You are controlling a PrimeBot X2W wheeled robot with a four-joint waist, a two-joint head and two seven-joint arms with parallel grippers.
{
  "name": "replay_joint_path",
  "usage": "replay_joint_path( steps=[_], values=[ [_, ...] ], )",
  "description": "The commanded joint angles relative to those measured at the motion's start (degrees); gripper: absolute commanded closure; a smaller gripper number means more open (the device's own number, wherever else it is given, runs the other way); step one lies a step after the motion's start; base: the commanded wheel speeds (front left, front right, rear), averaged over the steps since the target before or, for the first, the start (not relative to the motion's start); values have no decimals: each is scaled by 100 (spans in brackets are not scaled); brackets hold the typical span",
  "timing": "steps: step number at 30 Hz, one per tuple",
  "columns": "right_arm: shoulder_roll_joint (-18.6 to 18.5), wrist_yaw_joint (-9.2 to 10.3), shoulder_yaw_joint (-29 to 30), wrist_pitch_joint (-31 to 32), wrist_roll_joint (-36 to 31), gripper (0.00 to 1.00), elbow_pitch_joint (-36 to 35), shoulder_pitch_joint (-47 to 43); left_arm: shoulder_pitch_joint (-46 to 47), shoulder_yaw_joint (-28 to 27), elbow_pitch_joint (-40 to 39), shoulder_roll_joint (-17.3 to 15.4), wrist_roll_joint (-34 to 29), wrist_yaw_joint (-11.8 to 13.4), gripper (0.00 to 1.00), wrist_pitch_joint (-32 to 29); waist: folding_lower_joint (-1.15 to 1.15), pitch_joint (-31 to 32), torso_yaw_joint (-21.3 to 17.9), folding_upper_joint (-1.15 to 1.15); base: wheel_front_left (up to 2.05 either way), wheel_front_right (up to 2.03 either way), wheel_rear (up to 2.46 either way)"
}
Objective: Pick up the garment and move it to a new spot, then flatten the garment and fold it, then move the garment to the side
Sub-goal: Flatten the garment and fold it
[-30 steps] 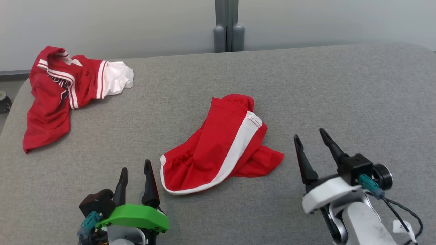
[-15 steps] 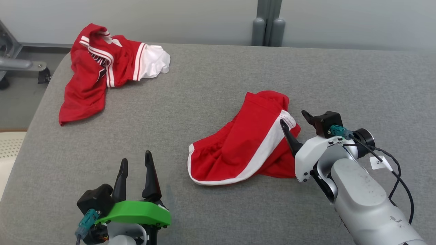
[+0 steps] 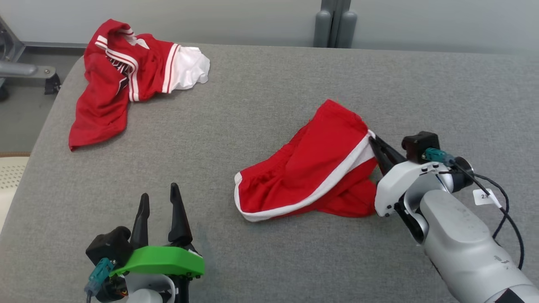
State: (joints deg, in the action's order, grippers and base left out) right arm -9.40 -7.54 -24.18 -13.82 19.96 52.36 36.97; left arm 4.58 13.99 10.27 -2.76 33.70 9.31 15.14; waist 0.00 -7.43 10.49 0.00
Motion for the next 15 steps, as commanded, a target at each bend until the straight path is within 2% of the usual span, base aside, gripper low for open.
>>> replay_joint_path(
  steps=[1,9,15],
  values=[
    [-83,10,81,-58,40,100,-27,-112,-56,-15,-12,-23,-53,-6,0,1,0,13,-164,0,0,0,0],
    [-251,10,767,-139,-59,100,-762,-916,-120,-80,-7,-23,-85,-13,0,1,0,39,-582,0,0,0,0],
    [-119,10,1398,-140,-278,100,-1450,-1760,-99,-92,29,-23,-115,-51,0,1,0,13,-750,0,0,0,0]
  ],
)
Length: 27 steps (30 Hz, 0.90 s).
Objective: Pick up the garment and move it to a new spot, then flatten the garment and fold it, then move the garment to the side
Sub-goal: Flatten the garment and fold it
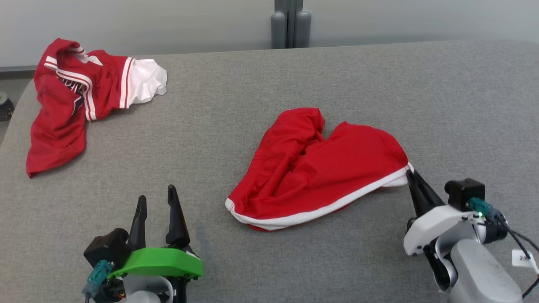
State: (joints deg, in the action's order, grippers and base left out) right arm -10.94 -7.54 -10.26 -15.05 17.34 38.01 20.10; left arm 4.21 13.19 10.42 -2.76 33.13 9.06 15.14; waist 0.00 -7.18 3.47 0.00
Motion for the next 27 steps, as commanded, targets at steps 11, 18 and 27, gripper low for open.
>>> replay_joint_path(
  steps=[11,18,27],
  values=[
    [554,9,479,166,-375,100,-321,-797,45,-62,115,-23,-310,-155,0,1,0,-24,-128,0,0,0,0],
    [663,9,688,81,-637,0,-536,-874,-78,-223,210,-22,-790,-506,0,1,0,76,-151,0,0,0,0],
    [742,9,944,-3,-1039,0,-1418,-1117,-357,-456,187,-24,-1209,-949,0,1,0,360,-258,0,0,0,0]
  ],
)
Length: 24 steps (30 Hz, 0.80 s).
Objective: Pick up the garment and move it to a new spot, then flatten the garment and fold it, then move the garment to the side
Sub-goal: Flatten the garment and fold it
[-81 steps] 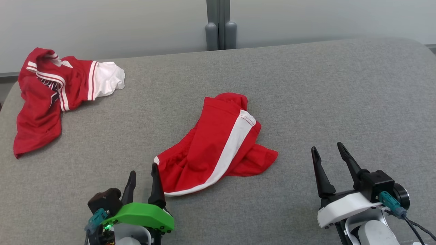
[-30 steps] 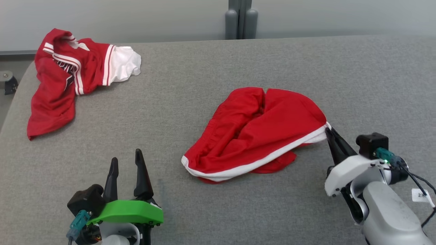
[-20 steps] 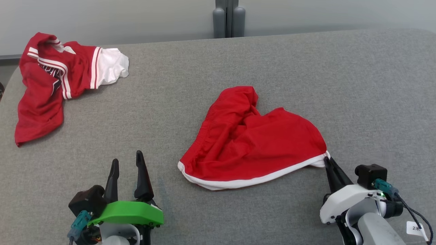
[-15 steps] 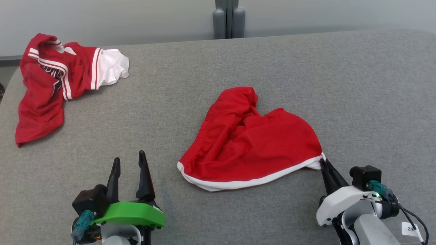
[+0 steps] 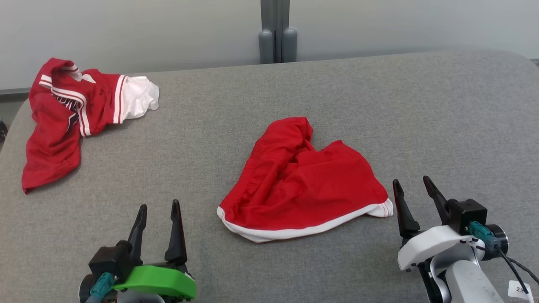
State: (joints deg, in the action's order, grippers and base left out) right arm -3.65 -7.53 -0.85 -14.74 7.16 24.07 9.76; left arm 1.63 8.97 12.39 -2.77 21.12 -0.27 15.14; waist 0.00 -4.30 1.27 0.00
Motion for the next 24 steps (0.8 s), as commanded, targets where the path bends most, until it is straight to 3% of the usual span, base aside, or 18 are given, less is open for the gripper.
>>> replay_joint_path(
  steps=[1,19,24],
  values=[
    [17,9,8,-39,-48,0,-117,-109,-132,-53,-15,-22,-22,-20,0,1,0,99,-47,0,0,0,0],
    [72,8,67,72,-91,0,-601,-548,-462,39,85,-22,-106,76,0,1,0,416,-60,0,0,0,0],
    [69,8,304,596,-278,0,-283,-528,-435,116,82,-22,-125,62,0,1,0,378,-5,0,0,0,0]
  ],
)
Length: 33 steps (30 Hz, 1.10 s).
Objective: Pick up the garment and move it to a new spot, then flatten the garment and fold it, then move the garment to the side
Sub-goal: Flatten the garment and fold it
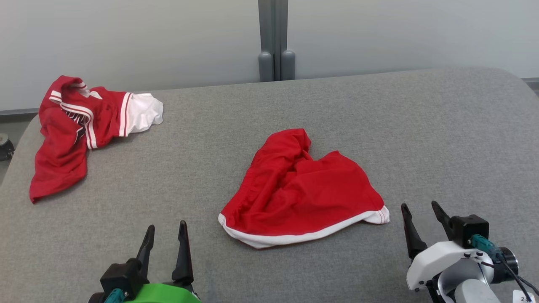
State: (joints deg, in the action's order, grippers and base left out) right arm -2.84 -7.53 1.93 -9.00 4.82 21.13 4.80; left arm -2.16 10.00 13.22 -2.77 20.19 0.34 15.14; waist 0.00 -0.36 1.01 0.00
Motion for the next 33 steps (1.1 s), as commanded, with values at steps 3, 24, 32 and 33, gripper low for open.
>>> replay_joint_path(
  steps=[3,24,32,33],
  values=[
    [-7,8,96,361,-99,0,223,116,10,65,6,-22,-38,-9,0,1,0,-70,94,0,0,0,0],
    [-12,9,-28,465,-212,98,2140,1234,473,494,520,-175,-218,-356,0,-200,0,-503,485,0,0,0,0],
    [-88,9,-118,170,-167,100,2456,1572,1251,959,1029,-507,-406,-657,0,-578,0,-695,296,0,0,0,0],
    [-99,9,-128,137,-167,100,2479,1595,1322,1032,1073,-544,-420,-691,0,-611,0,-716,267,0,0,0,0]
  ],
)
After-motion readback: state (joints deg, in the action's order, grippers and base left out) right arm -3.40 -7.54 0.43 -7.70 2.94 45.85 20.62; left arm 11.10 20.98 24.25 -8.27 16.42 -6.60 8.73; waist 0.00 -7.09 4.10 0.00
